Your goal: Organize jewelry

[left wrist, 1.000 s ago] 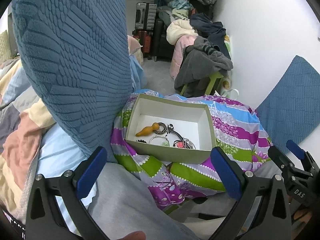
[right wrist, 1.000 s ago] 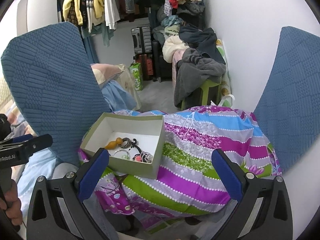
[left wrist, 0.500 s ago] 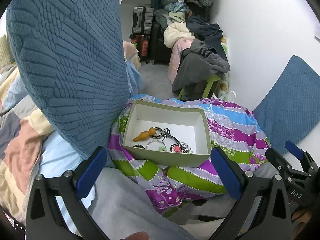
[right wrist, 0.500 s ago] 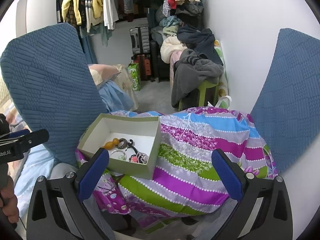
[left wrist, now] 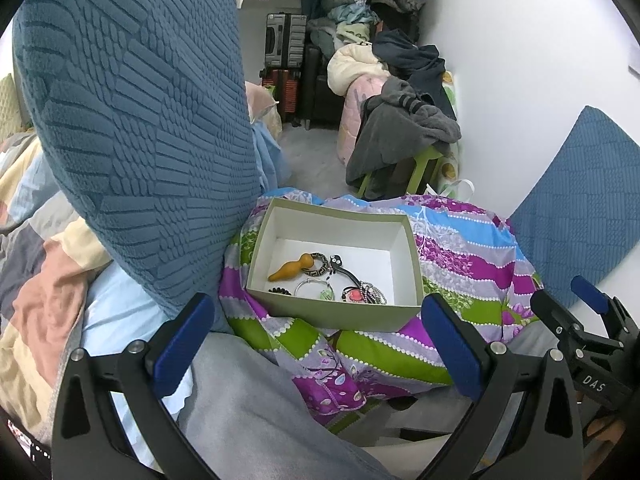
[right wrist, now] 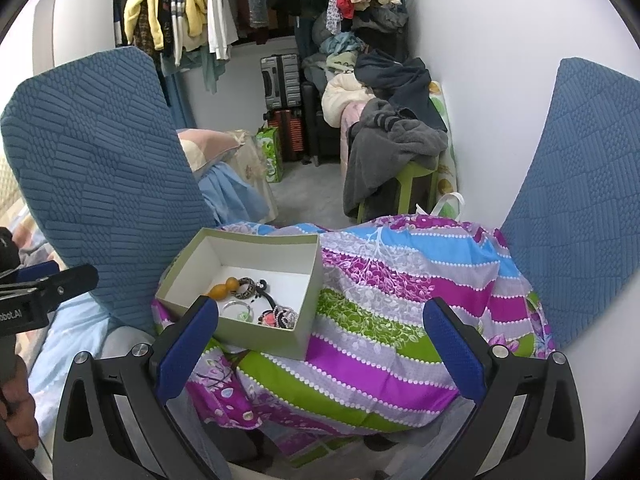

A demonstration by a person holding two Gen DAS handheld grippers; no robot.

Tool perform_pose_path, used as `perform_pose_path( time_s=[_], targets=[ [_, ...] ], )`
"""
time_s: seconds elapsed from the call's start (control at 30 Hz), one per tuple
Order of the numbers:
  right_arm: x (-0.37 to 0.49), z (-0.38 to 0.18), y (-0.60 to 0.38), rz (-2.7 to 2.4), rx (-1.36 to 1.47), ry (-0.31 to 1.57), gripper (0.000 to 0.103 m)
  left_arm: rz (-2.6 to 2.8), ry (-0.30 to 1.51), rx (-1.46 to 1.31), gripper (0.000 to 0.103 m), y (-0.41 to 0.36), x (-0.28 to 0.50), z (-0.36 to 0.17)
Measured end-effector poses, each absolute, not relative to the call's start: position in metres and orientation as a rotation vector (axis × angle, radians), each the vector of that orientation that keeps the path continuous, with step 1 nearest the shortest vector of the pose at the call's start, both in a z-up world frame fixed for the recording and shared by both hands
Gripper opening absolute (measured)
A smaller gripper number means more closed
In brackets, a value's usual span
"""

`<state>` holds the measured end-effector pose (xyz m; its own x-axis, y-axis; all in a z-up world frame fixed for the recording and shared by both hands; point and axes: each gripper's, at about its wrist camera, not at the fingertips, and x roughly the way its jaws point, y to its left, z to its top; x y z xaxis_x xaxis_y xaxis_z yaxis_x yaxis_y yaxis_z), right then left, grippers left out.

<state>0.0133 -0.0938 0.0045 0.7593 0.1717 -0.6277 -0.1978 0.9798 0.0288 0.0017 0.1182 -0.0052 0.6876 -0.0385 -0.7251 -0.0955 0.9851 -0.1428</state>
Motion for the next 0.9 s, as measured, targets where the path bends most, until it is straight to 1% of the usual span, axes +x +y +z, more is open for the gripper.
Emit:
perform_pose_path(
  time_s=[0.9],
  targets=[
    [0.007,0.004,-0.093,0.197,-0.047,0.676,0.103,0.04,0.794,-0.15,0.103,0.124,-0.005,0.005]
  ],
)
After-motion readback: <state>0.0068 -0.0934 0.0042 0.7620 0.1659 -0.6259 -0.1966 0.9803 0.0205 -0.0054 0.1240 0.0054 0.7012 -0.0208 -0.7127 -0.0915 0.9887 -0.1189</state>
